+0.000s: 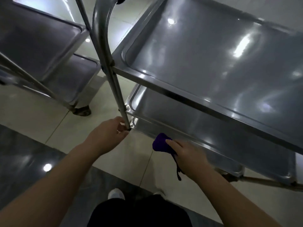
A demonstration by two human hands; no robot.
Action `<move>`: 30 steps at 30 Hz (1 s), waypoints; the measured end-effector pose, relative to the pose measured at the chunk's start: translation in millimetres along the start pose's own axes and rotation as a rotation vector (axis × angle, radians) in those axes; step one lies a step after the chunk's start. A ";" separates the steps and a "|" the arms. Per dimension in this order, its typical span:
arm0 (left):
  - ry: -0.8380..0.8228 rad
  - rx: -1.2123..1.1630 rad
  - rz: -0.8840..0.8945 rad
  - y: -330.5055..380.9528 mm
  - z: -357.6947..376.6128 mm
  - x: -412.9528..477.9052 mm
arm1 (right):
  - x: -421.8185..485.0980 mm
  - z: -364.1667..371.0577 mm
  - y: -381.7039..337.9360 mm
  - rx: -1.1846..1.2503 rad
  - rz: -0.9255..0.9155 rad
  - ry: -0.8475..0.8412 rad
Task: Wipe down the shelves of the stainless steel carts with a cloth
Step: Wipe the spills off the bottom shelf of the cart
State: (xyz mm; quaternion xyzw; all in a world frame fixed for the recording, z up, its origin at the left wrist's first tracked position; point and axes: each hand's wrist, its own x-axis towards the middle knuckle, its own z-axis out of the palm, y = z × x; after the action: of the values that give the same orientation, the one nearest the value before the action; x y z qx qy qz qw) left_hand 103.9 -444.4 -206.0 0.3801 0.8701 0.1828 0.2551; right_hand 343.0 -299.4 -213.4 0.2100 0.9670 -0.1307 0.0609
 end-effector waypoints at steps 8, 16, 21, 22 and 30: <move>0.419 -0.153 -0.045 -60.4 45.6 82.6 | 97.2 36.1 31.5 -0.113 0.104 0.240; 0.593 -0.352 0.260 -74.5 70.5 139.7 | 184.9 115.5 20.2 -0.090 0.022 0.101; 0.680 -0.429 0.345 -85.6 86.2 158.1 | 211.5 140.4 23.7 -0.033 0.057 0.197; 0.693 -0.440 0.348 -86.5 87.3 158.9 | 214.4 141.7 24.9 -0.035 0.071 0.185; 0.695 -0.429 0.387 -89.5 95.1 169.4 | 240.5 174.7 15.1 -0.144 0.094 0.177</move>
State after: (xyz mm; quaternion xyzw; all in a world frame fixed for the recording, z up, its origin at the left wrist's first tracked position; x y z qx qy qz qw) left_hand 10.1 -362.4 -379.9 0.3903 0.7594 0.5203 -0.0178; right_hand 142.9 -241.0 -425.7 0.2607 0.9646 -0.0388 -0.0040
